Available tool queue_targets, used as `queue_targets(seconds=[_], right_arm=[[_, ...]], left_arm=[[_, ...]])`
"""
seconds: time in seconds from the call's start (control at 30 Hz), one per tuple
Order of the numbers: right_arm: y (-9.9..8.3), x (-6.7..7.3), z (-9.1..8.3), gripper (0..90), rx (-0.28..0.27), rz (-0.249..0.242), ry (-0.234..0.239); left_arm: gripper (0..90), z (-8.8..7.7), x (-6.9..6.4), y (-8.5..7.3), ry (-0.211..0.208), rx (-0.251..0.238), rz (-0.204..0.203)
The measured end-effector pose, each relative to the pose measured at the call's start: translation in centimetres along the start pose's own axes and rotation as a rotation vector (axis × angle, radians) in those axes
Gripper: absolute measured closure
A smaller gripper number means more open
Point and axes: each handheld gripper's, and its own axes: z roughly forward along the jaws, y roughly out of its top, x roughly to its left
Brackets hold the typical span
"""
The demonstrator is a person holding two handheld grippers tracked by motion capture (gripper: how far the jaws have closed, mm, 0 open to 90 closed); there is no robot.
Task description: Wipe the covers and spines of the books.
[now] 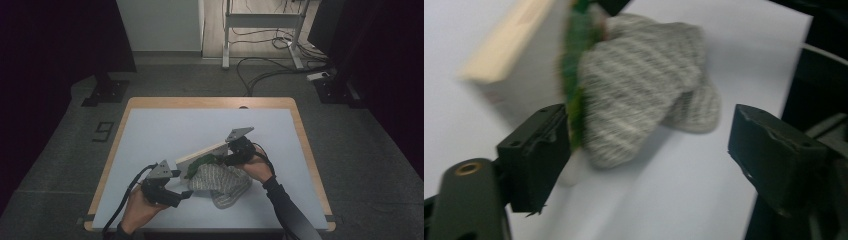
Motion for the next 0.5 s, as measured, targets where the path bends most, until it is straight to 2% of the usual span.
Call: queue_targets(seconds=[0.1, 0.2, 0.37, 0.5], right_arm=[[0.0, -0.1, 0.0, 41.0, 0.001, 0.000, 0.000], [0.1, -0.1, 0.1, 40.4, 0.002, -0.001, -0.002], [0.1, 0.0, 0.2, 40.0, 0.003, 0.000, 0.001], [0.1, 0.0, 0.2, 39.9, 0.003, -0.002, 0.002]], left_arm=[[14.1, 1.1, -0.9, 0.4, -0.021, -0.002, 0.027], [12.3, 2.7, -1.3, 0.9, -0.016, 0.014, 0.044], [10.6, 5.6, -1.4, 1.4, -0.020, 0.026, 0.042], [10.5, 7.6, -1.2, 1.5, 0.000, 0.036, 0.050]])
